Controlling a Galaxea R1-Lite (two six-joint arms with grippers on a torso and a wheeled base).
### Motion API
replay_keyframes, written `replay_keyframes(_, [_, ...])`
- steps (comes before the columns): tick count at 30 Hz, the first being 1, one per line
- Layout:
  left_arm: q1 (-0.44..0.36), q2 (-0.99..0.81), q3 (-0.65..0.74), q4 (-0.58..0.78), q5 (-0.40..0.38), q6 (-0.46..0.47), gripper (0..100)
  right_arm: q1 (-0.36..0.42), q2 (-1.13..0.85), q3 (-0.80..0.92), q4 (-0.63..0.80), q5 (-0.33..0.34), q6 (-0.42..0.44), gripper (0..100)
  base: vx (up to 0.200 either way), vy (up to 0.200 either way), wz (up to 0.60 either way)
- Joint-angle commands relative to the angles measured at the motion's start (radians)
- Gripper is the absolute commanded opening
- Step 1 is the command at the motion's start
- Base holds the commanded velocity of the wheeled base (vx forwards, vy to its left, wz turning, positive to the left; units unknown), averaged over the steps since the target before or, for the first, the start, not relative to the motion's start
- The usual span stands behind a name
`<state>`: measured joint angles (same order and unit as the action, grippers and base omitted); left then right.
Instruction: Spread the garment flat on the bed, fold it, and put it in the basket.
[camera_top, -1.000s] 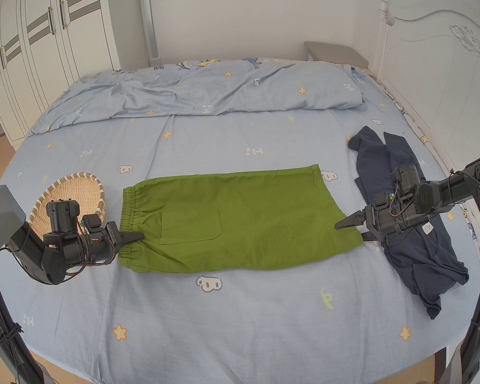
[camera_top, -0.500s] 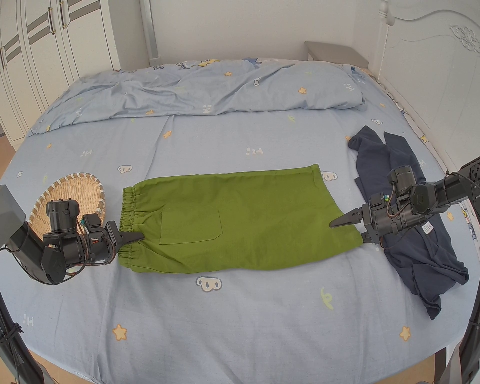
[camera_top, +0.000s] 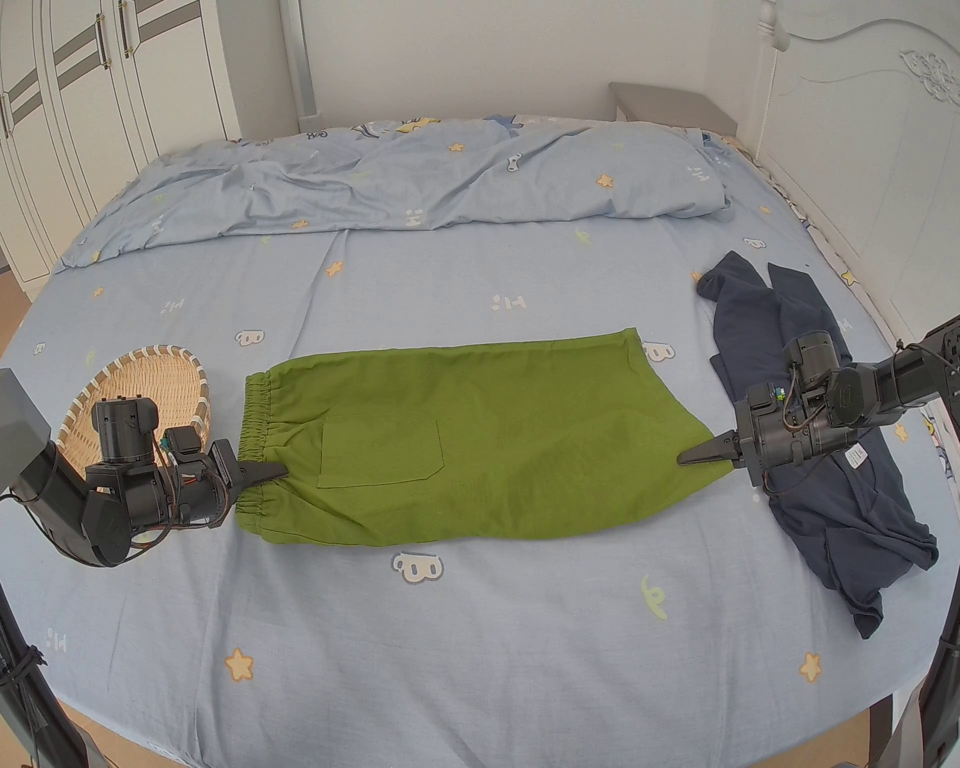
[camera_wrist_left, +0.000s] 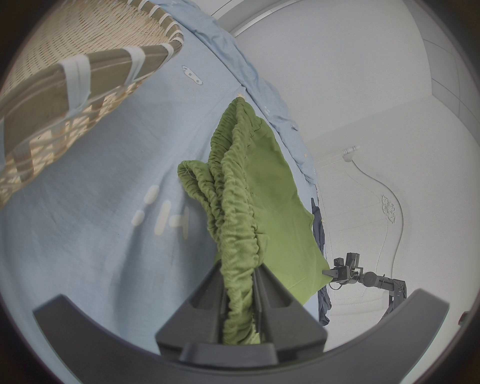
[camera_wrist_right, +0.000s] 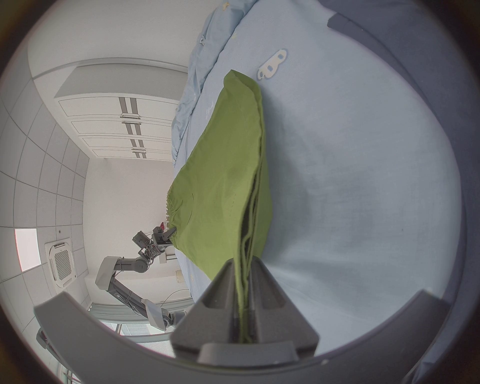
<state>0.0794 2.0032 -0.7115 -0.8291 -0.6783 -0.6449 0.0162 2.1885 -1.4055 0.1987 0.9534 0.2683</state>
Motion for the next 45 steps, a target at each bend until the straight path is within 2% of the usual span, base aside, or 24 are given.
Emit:
replay_keyframes(1, [-0.003, -0.001, -0.006, 0.024, 0.0, -0.009, 0, -0.007, -0.039, 0.03, 0.005, -0.001, -0.008, 0, 0.0, 0.0, 0.0])
replay_keyframes(3, [0.0, -0.006, -0.013, 0.053, 0.0, -0.009, 0, -0.007, -0.07, 0.054, 0.011, -0.001, -0.012, 0, 0.0, 0.0, 0.0])
replay_keyframes(8, [0.023, -0.142, -0.059, 0.357, -0.024, 0.007, 0, 0.008, -0.24, 0.192, 0.019, -0.001, -0.026, 0, 0.0, 0.0, 0.0])
replay_keyframes(10, [0.025, -0.153, -0.057, 0.417, -0.029, 0.037, 0, 0.016, -0.271, 0.229, 0.019, -0.002, -0.027, 0, 0.0, 0.0, 0.0])
replay_keyframes(13, [0.039, -0.185, -0.009, 0.489, -0.032, 0.142, 0, 0.03, -0.312, 0.341, 0.016, -0.002, -0.047, 0, 0.0, 0.0, 0.0])
replay_keyframes(14, [0.039, -0.185, -0.009, 0.489, -0.032, 0.142, 0, 0.03, -0.312, 0.341, 0.016, -0.002, -0.047, 0, 0.0, 0.0, 0.0])
replay_keyframes(15, [0.056, -0.212, 0.038, 0.51, -0.032, 0.185, 0, 0.031, -0.334, 0.422, 0.007, -0.002, -0.081, 0, 0.0, 0.0, 0.0])
replay_keyframes(19, [0.076, -0.235, 0.126, 0.512, -0.03, 0.241, 0, 0.047, -0.355, 0.551, 0.004, -0.002, -0.129, 0, 0.0, 0.0, 0.0])
replay_keyframes(23, [0.102, -0.262, 0.204, 0.513, -0.03, 0.301, 0, 0.065, -0.374, 0.648, -0.019, -0.002, -0.141, 0, 0.0, 0.0, 0.0])
replay_keyframes(25, [0.117, -0.276, 0.256, 0.512, -0.03, 0.34, 0, 0.07, -0.377, 0.726, -0.093, -0.002, -0.141, 0, 0.0, 0.0, 0.0])
replay_keyframes(30, [0.122, -0.282, 0.277, 0.515, -0.03, 0.369, 0, 0.087, -0.363, 0.78, -0.19, -0.004, -0.133, 0, 0.0, 0.0, 0.0])
replay_keyframes(33, [0.12, -0.304, 0.274, 0.518, -0.03, 0.367, 0, 0.09, -0.343, 0.777, -0.193, -0.005, -0.135, 0, 0.0, 0.0, 0.0])
replay_keyframes(34, [0.12, -0.308, 0.271, 0.518, -0.029, 0.366, 0, 0.088, -0.339, 0.775, -0.194, -0.005, -0.135, 100, 0.0, 0.0, 0.0])
replay_keyframes(41, [0.119, -0.373, 0.241, 0.544, -0.021, 0.361, 0, 0.087, -0.348, 0.781, -0.199, -0.016, -0.141, 100, 0.0, 0.0, 0.0])
replay_keyframes(45, [0.123, -0.445, 0.164, 0.677, -0.014, 0.363, 0, 0.077, -0.428, 0.777, -0.199, -0.061, -0.139, 100, 0.0, 0.0, 0.0])
